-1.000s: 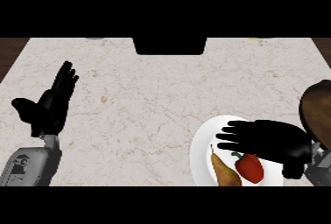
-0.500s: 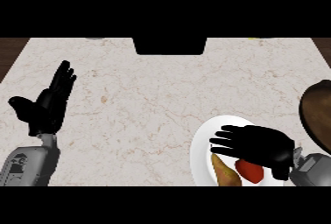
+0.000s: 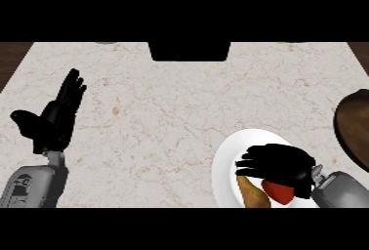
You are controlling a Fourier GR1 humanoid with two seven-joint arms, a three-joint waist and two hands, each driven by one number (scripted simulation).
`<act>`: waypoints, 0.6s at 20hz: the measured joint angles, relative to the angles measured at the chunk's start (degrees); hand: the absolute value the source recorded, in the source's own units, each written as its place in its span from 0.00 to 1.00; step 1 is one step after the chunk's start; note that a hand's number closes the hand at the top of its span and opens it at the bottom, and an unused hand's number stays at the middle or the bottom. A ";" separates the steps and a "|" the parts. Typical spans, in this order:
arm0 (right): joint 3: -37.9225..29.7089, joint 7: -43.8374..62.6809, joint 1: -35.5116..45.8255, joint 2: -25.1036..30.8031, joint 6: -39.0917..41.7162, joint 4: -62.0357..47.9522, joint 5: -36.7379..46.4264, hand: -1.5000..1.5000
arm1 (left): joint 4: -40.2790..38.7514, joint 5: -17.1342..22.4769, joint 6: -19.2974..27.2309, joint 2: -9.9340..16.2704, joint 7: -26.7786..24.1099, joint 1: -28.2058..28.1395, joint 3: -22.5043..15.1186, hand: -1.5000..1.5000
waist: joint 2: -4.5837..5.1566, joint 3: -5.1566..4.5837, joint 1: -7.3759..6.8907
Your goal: Pick the bell pepper from the plate and place it in the pan
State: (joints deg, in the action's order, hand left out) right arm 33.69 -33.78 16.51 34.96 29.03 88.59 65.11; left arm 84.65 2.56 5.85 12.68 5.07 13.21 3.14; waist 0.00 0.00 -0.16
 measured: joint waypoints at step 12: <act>-1.77 -1.97 -6.26 0.76 -4.71 3.11 0.65 1.00 | -1.23 -0.04 -1.24 0.29 -1.25 -0.95 1.96 0.50 | -0.41 -0.18 1.18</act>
State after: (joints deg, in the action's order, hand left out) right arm 31.91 -35.74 10.26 35.72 24.32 91.70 65.76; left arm 83.43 2.52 4.61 12.97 3.83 12.26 5.09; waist -0.41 -0.18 1.02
